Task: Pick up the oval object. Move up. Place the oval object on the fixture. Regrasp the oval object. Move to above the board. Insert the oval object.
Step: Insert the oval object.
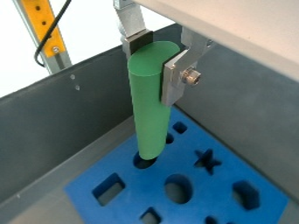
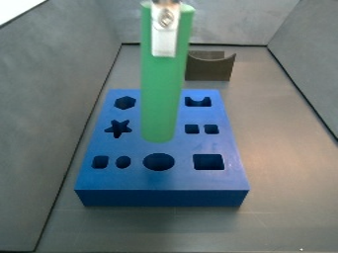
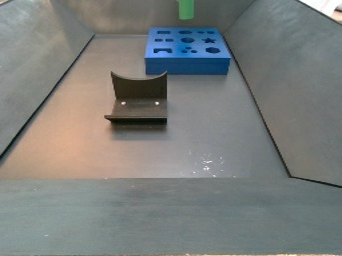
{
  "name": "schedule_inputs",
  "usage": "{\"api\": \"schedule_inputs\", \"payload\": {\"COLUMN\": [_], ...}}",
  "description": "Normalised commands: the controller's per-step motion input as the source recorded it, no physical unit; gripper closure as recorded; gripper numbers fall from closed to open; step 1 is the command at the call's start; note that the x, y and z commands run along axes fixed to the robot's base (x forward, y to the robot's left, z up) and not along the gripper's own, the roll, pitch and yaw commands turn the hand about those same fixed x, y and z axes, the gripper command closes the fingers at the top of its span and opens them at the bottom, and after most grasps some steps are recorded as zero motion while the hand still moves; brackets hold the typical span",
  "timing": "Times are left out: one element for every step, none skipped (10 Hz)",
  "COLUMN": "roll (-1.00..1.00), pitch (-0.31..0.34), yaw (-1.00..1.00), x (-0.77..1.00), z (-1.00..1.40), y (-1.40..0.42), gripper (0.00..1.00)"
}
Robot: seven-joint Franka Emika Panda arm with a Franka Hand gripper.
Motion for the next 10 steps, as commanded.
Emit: {"api": "schedule_inputs", "payload": {"roll": [0.00,0.00,0.00,0.00,-0.03,-0.04,-0.01,0.00,0.00,0.00], "pitch": [0.009,0.000,0.000,0.000,-0.123,-0.059,-0.051,0.000,0.000,0.000], "yaw": [-0.11,0.00,0.00,0.00,0.00,0.00,0.00,0.00,0.00,0.00], "x": [0.12,0.00,-0.07,0.00,-0.02,0.00,0.00,0.13,0.00,0.15], "z": [0.00,-0.03,-0.25,-0.25,-0.07,-0.17,-0.24,-0.29,-0.33,-0.35], "y": [0.00,0.00,-0.05,-0.06,-0.07,-0.06,-0.07,0.00,0.00,0.00], "gripper": [1.00,1.00,1.00,1.00,1.00,1.00,1.00,1.00,1.00,1.00]}}
